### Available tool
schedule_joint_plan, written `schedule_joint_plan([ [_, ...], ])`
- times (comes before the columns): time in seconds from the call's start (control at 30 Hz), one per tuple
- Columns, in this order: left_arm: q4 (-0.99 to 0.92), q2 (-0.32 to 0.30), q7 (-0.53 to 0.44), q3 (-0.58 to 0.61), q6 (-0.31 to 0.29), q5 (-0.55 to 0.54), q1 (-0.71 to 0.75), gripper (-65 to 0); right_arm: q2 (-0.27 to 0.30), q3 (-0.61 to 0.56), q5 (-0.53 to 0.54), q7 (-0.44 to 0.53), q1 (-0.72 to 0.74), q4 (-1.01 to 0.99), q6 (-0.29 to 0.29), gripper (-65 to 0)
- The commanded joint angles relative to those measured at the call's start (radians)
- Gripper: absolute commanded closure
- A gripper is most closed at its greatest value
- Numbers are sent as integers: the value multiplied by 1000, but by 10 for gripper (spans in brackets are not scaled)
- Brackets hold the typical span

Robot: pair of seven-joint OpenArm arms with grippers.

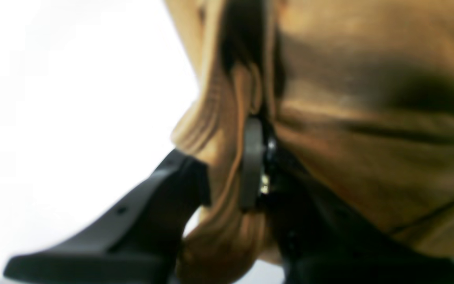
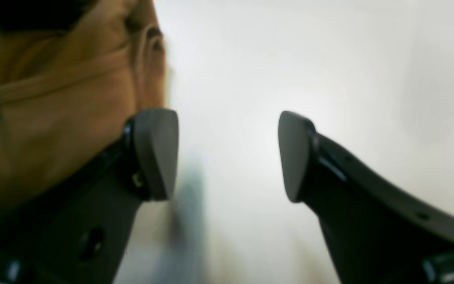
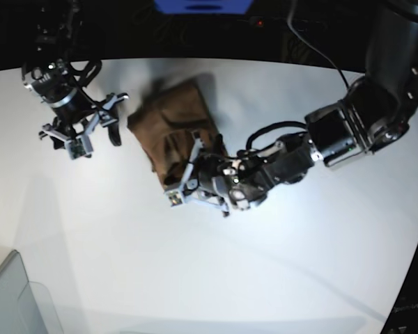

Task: Layout the t-shirt on the table in an organized manner, then fold the t-shirt properly
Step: 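Swing the left gripper across, folding the lifted edge over the bundle, then lower the folded edge onto the bundle and release with the left gripper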

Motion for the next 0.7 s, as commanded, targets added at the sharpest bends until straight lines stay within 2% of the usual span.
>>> schedule_joint_plan([
  [0.0,2,8,-38,40,0,4,-49,-1,3,20,17,27,2,19,7,-400],
  [0.13,-61,63,-145,176,0,4,-111,-2,3,88,17,27,-10,19,7,-400],
  [0.23,-109,109,-179,228,-4,4,-137,-2,3,111,17,22,-19,19,7,-400],
  [0.3,-135,134,-199,228,-55,34,-145,-2,1,121,17,29,-36,19,7,-400],
  [0.4,-163,175,-207,228,-185,175,-122,-2,1,123,17,29,-59,19,7,-400],
  [0.47,-180,204,-204,228,-231,275,-108,-2,-11,123,18,29,-65,19,7,-400],
  [0.67,-196,234,-205,228,-250,469,-68,-2,-54,164,18,29,-61,19,7,-400],
])
